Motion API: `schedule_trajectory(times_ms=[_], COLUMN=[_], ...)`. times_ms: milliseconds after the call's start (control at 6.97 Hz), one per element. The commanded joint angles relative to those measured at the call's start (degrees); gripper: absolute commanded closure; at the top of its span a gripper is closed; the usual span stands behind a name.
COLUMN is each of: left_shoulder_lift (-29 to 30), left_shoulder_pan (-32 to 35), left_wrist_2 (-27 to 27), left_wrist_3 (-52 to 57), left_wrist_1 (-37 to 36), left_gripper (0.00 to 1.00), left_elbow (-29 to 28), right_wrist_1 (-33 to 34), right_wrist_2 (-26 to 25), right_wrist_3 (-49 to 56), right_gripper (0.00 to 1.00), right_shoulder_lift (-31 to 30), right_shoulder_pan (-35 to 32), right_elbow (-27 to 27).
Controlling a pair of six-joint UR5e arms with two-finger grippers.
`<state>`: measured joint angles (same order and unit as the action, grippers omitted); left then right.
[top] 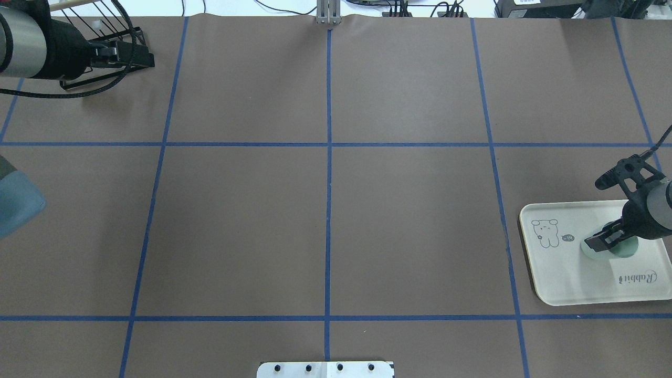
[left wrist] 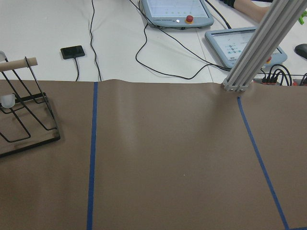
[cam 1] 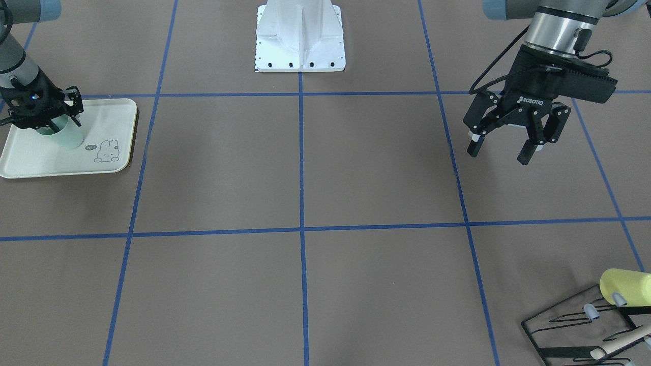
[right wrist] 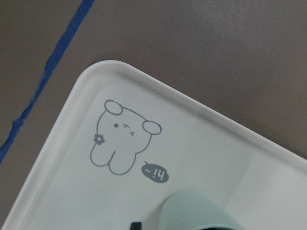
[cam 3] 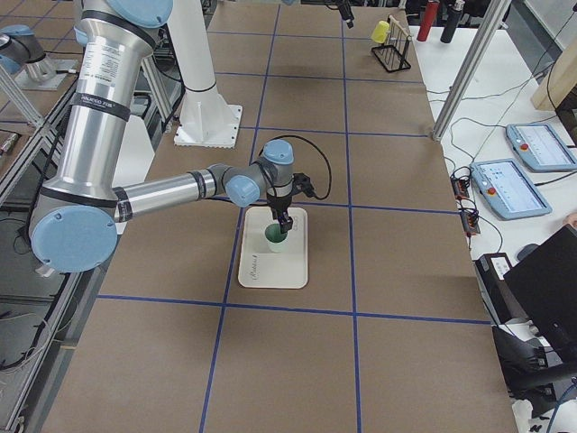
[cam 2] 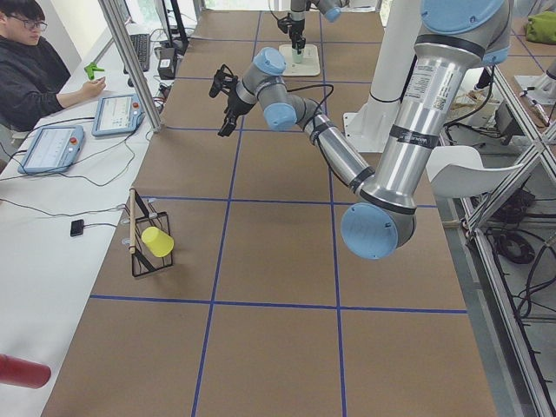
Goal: Left arm grabs green cup and hands to right arm on tray
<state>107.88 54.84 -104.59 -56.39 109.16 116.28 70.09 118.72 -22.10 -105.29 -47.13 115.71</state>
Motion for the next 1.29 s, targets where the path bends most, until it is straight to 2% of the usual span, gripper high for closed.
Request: schedule_trajectory(times_ms=[0,143,287,430,717,861,1148], left_shoulder_lift=[-0.03,-0.38,-2.13,-4.23,-9.76,-10.22,-13.29], left_shoulder_pan=[0.09,0.17,1.13,3.93,12.95,18.58,28.78], left_wrist_2=[-0.09,-0.09,-0.09,-1.92,-12.16,-17.44,-26.49], left_wrist_3=[0.05,0.31,5.88,12.73,28.17,37.75,53.68], left_wrist_1=[0.00,-0.17,-0.61,-0.96,-2.79,-7.07,-9.75], left_gripper=[0.01,0.01,0.01,0.01,0.01,0.01,0.01], left_elbow=[0.00,-0.09,0.00,-0.35,-2.19,-4.02,-11.82], right_wrist_1=[4.41,7.92,10.57,16.51,40.35,47.27,46.98], right_wrist_2=[4.83,6.08,6.17,6.78,6.79,6.88,12.82], right_wrist_3=[0.13,0.48,2.39,7.37,22.37,27.06,31.39], right_gripper=[0.01,0.01,0.01,0.01,0.01,0.01,0.01], right_shoulder_lift=[0.00,0.17,0.35,3.57,18.46,23.33,24.34], right_shoulder_pan=[-3.56,-5.76,-8.39,-12.16,-22.34,-25.70,-30.89], right_elbow=[2.66,4.85,4.96,4.44,2.95,1.20,-4.32])
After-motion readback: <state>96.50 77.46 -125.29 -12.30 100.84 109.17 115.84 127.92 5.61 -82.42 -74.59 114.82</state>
